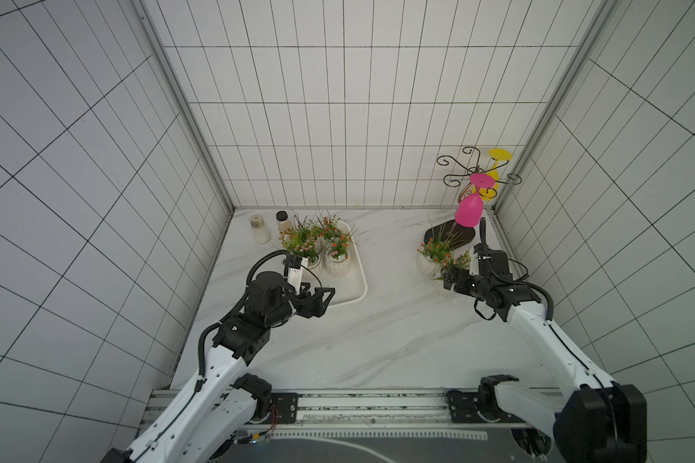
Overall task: Put the potted gypsophila into the storage box
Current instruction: Pick up the baby's breath potted plant from the center of the board.
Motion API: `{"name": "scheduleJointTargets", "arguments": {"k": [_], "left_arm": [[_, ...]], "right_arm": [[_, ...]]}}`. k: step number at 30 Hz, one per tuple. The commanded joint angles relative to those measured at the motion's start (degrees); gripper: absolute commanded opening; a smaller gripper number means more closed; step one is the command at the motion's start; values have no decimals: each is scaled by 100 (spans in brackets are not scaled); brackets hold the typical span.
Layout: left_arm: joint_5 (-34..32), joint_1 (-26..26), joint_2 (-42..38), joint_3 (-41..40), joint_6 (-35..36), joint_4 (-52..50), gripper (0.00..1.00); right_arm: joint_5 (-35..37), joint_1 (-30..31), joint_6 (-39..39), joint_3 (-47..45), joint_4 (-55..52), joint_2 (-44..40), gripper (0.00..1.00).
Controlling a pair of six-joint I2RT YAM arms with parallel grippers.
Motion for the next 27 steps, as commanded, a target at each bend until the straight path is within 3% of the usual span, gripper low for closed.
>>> {"name": "scheduleJointTargets", "arguments": {"k": [1,10,27], "left_arm": [[-77,31,-15,-64,62,110,92],[13,31,29,-95,-35,223,92],[-40,37,54,-162,18,291,92]], "right_arm": [[27,-41,184,-391,-132,-287,99],[-179,-40,309,-703,-239,-492,99],[-307,-44,-37,-490,283,410,99]]}}
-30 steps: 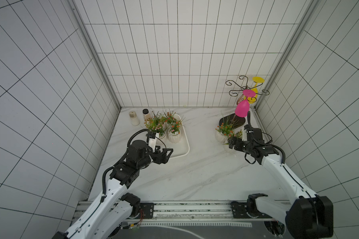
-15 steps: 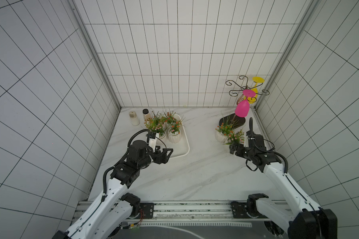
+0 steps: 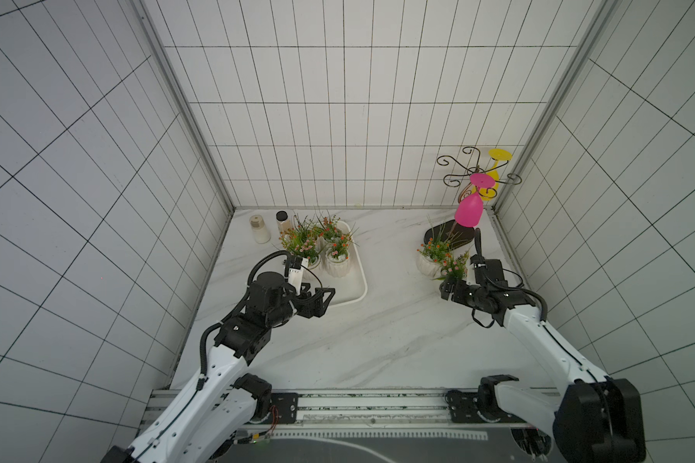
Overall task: Put the potted gypsophila into the storage box
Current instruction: Pick up the baby's breath potted plant from the center of the board.
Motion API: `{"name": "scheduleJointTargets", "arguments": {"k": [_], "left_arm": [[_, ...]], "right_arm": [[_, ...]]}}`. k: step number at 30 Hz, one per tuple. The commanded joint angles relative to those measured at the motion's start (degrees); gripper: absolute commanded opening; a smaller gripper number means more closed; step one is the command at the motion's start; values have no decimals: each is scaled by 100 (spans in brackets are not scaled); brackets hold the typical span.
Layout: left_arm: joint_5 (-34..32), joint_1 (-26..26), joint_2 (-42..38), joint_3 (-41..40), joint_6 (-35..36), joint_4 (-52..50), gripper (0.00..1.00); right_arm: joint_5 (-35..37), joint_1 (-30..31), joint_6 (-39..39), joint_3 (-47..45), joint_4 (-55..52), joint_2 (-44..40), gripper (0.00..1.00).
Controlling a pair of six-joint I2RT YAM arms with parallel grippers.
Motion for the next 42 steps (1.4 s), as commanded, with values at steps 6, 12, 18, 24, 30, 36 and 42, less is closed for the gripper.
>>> {"name": "scheduleJointTargets", "arguments": {"k": [6,12,18,24,30,36,42], "left_arm": [[-42,47,16,-93,59,173,92],[-59,57,3,-91,100,143,92],[-63,75,16,-93,101,155,92],[-66,84,24,-100,101,142,92],[-59,92,16,-96,110,133,92],[-84,92,-28,-89,110,73,92],[-110,105,-22,-51,23,1,92]], "right_arm": [[62,-42,-235,78,662,536,97],[363,-41,-226,157,1032,769,97],[489,-41,-329,236,1316,1059,97],[494,-41,-418,241,1698,1162,97],[582,-46,-436,237,2045,1219,97],[594,-46,-428,334,2058,1419,94],[569,-46,-399,273,2059,1431,87]]}}
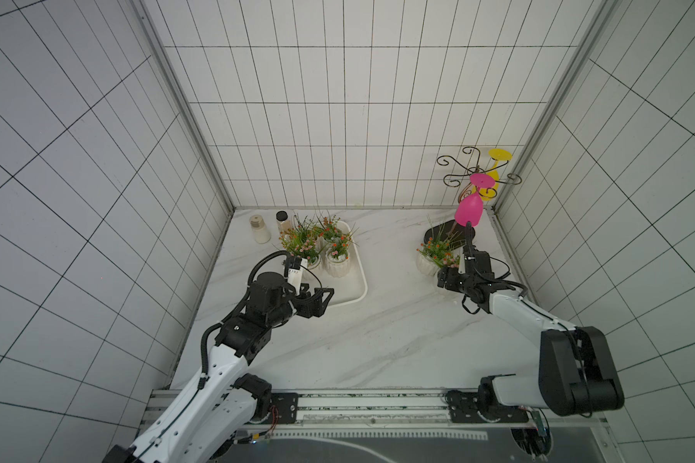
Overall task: Put the potted gypsophila into the storage box
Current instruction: Pick up the baby's breath potted plant from the center of the board.
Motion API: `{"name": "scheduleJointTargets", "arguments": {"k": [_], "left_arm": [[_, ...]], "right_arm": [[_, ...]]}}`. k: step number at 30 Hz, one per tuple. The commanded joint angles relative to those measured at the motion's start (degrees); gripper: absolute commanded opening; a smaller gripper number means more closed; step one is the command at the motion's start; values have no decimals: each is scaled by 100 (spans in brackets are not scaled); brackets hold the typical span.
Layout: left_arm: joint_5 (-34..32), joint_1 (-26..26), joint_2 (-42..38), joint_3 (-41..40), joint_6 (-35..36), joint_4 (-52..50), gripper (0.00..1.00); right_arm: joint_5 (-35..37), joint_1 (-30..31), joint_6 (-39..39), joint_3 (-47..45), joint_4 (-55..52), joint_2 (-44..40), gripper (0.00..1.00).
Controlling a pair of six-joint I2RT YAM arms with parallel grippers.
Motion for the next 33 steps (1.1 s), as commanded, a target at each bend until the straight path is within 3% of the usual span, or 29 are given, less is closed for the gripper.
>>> {"name": "scheduleJointTargets", "arguments": {"k": [1,33], "left_arm": [[-80,40,-35,24,-18,-32,92],[-183,75,-76,100,-330,-240,92]], "right_arm": [[13,-42,-30,246,66,38,86],[-392,-39,-441,-35,-663,-1815,75]]}}
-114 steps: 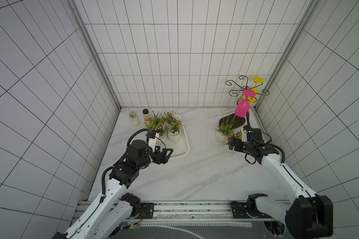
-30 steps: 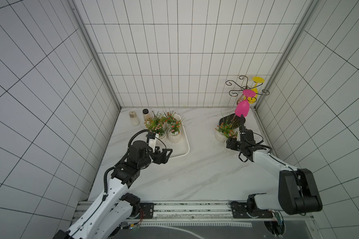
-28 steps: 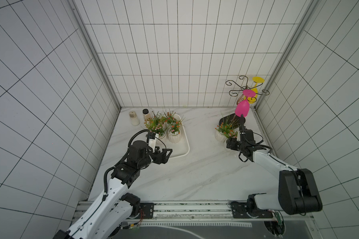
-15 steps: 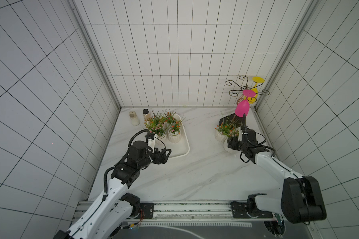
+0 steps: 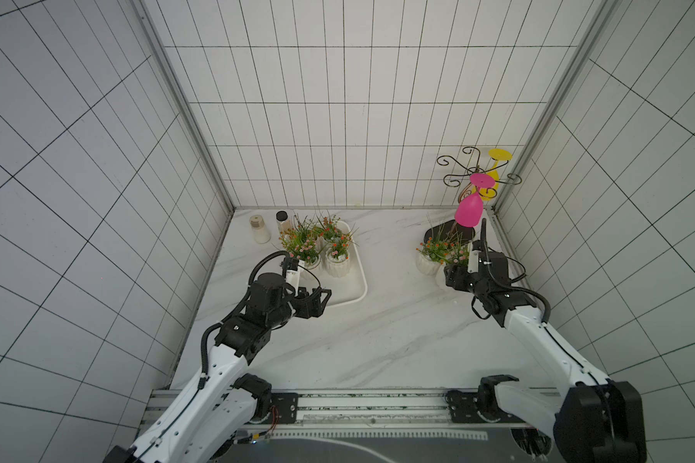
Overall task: Put the potted gypsophila into the storage box
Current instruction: Pick up the baby's breath potted plant from the center of the board.
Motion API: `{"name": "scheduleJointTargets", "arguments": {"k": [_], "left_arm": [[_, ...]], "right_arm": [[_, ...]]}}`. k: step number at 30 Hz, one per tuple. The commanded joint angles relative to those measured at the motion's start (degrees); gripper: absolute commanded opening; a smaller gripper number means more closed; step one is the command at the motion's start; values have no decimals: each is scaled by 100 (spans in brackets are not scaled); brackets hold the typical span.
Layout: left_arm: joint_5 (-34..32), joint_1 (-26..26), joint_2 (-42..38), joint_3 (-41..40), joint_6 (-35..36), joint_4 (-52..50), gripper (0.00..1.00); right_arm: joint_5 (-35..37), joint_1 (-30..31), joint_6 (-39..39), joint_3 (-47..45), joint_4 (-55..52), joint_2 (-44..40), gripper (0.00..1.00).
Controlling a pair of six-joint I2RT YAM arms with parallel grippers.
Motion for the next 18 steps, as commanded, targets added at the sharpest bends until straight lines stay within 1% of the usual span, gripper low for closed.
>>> {"name": "scheduleJointTargets", "arguments": {"k": [1,8,18], "left_arm": [[-47,33,-82,101,-39,33,92],[-37,33,-31,115,-65,32,92],[-78,48,12,196,-50,-63,92]], "right_arm": [[-201,-37,-122,-18,37,-255,75],[-452,-37,-187,119,-204,-481,73],[-1206,-31,-417,259,-378,-938,73]]}}
